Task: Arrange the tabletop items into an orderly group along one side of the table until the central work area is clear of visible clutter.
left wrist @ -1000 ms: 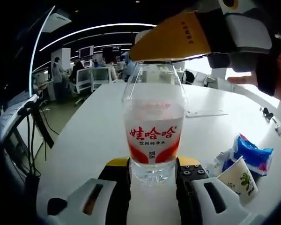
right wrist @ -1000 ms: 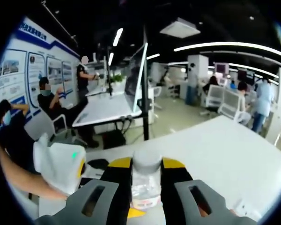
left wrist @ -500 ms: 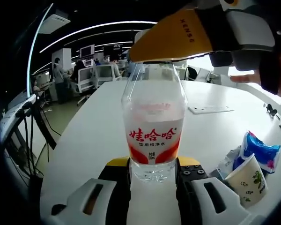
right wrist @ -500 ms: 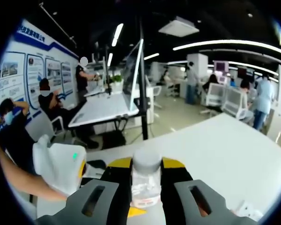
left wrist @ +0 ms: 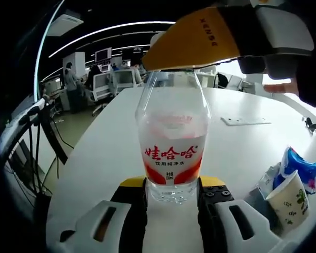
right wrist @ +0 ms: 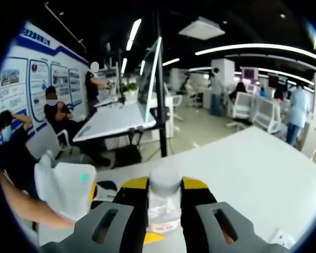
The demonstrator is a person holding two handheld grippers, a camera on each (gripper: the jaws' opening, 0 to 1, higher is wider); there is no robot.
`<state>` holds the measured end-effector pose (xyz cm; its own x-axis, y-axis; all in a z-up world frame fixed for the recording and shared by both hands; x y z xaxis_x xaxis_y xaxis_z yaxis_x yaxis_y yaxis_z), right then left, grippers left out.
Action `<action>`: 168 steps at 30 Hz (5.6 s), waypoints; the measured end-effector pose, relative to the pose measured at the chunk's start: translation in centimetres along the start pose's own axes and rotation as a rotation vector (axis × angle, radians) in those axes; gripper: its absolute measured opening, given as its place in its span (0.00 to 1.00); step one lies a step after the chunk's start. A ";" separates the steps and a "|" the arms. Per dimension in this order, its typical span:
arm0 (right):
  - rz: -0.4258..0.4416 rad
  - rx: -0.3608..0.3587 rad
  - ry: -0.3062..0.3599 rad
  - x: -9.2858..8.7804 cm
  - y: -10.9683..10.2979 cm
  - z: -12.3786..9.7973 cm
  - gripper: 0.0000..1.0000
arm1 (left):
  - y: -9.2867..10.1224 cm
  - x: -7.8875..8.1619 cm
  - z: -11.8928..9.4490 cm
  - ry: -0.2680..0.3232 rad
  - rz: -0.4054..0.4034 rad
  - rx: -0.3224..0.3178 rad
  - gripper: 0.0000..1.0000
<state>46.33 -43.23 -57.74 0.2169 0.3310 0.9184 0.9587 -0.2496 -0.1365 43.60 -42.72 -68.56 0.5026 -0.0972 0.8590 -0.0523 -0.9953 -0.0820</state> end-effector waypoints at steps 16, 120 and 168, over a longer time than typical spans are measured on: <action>-0.015 -0.004 0.004 0.3 -0.5 0.2 0.18 | -0.7 0.3 0.7 0.018 -0.017 0.020 0.35; 0.075 -0.087 0.078 0.9 0.3 -4.1 0.26 | -0.9 1.2 0.3 0.064 -0.009 0.085 0.34; 0.240 -0.163 0.020 -7.9 -2.7 -9.6 0.34 | 2.5 -1.5 -3.2 0.027 -0.047 0.035 0.42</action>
<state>40.24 -53.86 -61.02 0.4288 0.2267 0.8745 0.8378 -0.4620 -0.2910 39.97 -45.06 -68.43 0.4800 -0.0510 0.8758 0.0012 -0.9983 -0.0589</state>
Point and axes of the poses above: the point that each gripper's makers call its tool centre point, and the gripper's own axes: z roughly forward along the fingers, y roughly to its right, x roughly out of its top, the point moved 2 cm from there along -z, roughly backward along the fingers, and after that the axes turned 14 degrees about x, right-handed, at the moved point
